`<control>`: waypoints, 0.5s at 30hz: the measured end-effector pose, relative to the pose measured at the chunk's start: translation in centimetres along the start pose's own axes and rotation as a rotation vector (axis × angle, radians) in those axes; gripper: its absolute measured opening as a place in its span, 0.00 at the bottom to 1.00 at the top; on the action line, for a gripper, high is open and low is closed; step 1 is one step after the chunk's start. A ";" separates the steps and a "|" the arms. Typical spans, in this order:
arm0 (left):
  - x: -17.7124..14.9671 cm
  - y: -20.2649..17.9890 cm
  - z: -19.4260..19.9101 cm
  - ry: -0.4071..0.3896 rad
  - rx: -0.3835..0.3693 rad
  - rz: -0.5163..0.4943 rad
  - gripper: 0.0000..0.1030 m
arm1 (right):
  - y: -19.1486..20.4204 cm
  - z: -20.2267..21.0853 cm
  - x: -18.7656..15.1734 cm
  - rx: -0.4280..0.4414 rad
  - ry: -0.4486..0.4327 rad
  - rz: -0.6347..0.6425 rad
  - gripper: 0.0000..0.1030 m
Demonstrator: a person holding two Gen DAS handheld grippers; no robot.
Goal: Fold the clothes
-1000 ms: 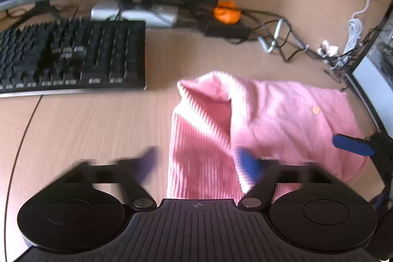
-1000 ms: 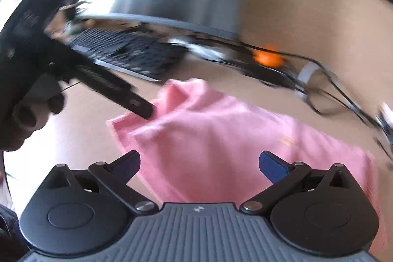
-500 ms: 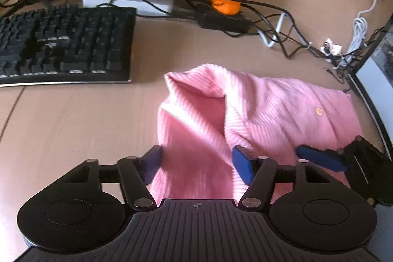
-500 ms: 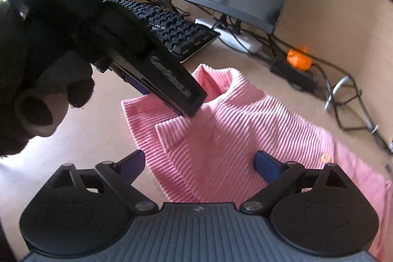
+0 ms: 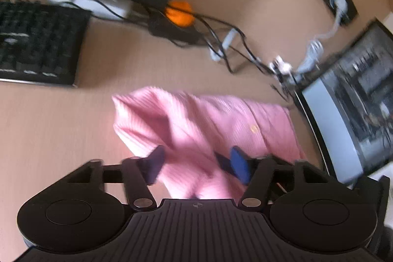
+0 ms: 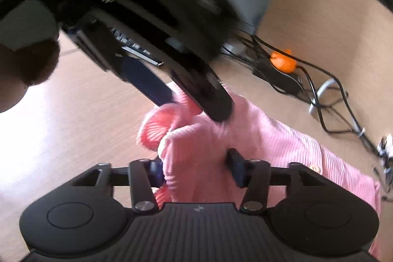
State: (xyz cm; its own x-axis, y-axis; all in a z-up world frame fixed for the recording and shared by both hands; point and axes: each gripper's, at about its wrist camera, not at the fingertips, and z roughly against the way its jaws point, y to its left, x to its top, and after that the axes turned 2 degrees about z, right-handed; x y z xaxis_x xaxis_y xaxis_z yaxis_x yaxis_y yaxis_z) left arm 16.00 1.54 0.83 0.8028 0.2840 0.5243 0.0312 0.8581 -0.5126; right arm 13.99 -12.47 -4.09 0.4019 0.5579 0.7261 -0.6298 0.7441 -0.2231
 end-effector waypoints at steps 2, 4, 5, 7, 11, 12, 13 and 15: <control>0.5 1.0 0.0 -0.015 0.046 0.037 0.74 | -0.7 0.3 0.0 0.015 -0.001 -0.040 0.37; 0.9 1.7 -0.6 -0.011 0.068 0.074 0.76 | -0.8 0.5 0.0 0.019 -0.005 -0.050 0.34; 0.9 1.8 -1.2 0.003 0.067 0.090 0.76 | -0.7 0.6 0.0 0.018 -0.007 -0.050 0.32; 0.8 1.7 -2.5 0.032 0.058 0.105 0.75 | -0.5 0.6 0.1 0.014 -0.011 -0.048 0.32; 0.5 -0.2 -4.1 0.068 0.007 0.098 0.60 | -0.2 1.1 -0.1 -0.033 -0.039 -0.042 0.52; 0.5 -0.7 -4.1 0.074 -0.019 0.100 0.57 | -0.1 1.2 -0.3 -0.053 -0.045 -0.038 0.64; 0.5 -1.1 -3.9 0.078 -0.047 0.097 0.57 | -0.1 1.0 -0.4 -0.065 -0.048 -0.036 0.67; 0.6 -2.2 -3.5 0.080 -0.088 0.067 0.57 | -0.3 0.5 -0.6 -0.073 -0.041 -0.050 0.67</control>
State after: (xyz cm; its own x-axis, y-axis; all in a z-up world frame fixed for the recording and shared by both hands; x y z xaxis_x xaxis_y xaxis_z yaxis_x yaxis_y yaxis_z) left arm 18.46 -1.69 -0.11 0.8498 0.3011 0.4327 0.0255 0.7963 -0.6044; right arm 13.59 -13.23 -4.09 0.4034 0.5047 0.7632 -0.5588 0.7964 -0.2313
